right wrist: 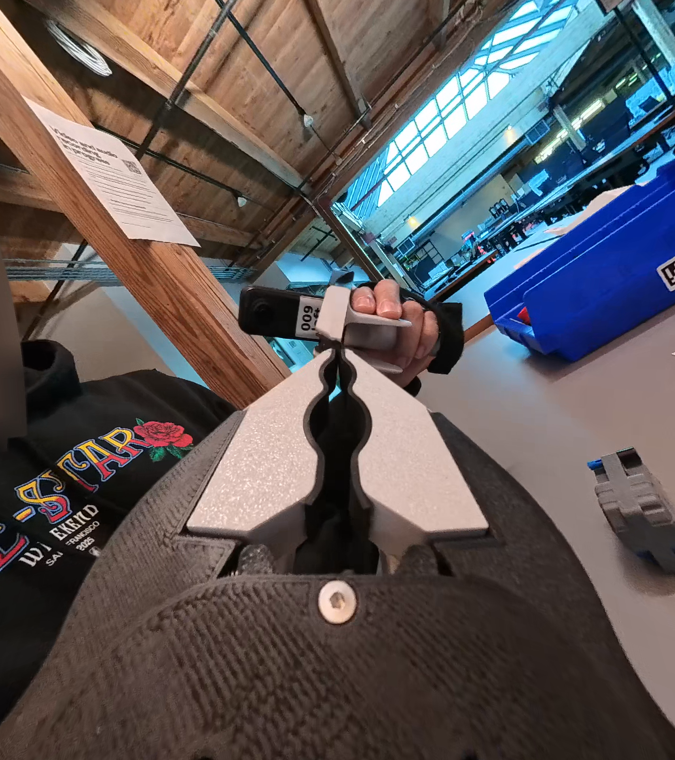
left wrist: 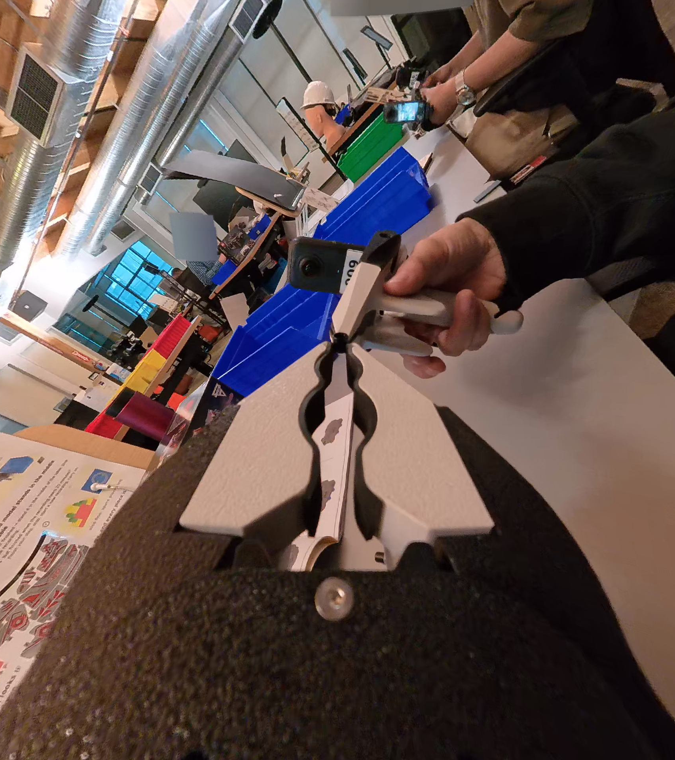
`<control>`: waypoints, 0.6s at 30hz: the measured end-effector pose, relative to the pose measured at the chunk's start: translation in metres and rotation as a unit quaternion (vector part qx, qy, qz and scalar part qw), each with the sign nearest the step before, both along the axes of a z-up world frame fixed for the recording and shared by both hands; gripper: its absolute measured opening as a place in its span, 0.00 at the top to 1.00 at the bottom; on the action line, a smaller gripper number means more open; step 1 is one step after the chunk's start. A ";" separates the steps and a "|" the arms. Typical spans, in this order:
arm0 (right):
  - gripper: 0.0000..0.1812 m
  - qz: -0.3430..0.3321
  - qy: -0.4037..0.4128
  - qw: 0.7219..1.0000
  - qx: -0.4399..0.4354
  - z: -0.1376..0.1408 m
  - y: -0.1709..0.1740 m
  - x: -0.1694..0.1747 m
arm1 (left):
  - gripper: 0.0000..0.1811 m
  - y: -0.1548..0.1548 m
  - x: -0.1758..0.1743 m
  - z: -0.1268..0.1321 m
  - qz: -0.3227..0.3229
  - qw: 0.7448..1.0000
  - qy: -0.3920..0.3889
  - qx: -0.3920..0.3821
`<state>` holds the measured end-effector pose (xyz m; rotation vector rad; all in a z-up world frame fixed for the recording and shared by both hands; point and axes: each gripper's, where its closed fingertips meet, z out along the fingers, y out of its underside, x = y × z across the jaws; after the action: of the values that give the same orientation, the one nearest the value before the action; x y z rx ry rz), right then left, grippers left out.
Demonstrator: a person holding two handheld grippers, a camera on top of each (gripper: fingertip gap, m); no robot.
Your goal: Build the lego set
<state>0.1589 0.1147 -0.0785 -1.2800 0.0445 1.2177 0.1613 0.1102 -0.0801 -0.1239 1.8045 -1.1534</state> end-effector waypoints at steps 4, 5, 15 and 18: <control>1.00 -0.030 -0.022 0.999 0.007 -0.002 0.006 0.003 | 0.98 0.005 0.003 -0.002 0.015 1.000 -0.003 0.000; 1.00 -0.037 -0.029 0.999 0.006 -0.004 0.007 0.004 | 0.98 0.007 0.004 -0.003 0.022 1.000 -0.004 0.001; 0.88 0.016 0.104 0.994 0.006 0.002 0.005 0.012 | 0.99 0.003 0.002 0.005 -0.006 0.994 0.014 -0.111; 0.87 0.045 0.148 0.988 0.020 0.006 0.004 0.009 | 0.99 -0.005 -0.004 0.010 -0.059 0.984 0.022 -0.168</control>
<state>0.1676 0.1190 -0.0727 -1.0679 0.1774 1.4721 0.1574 0.1056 -0.0702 -0.2430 1.6592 -1.5445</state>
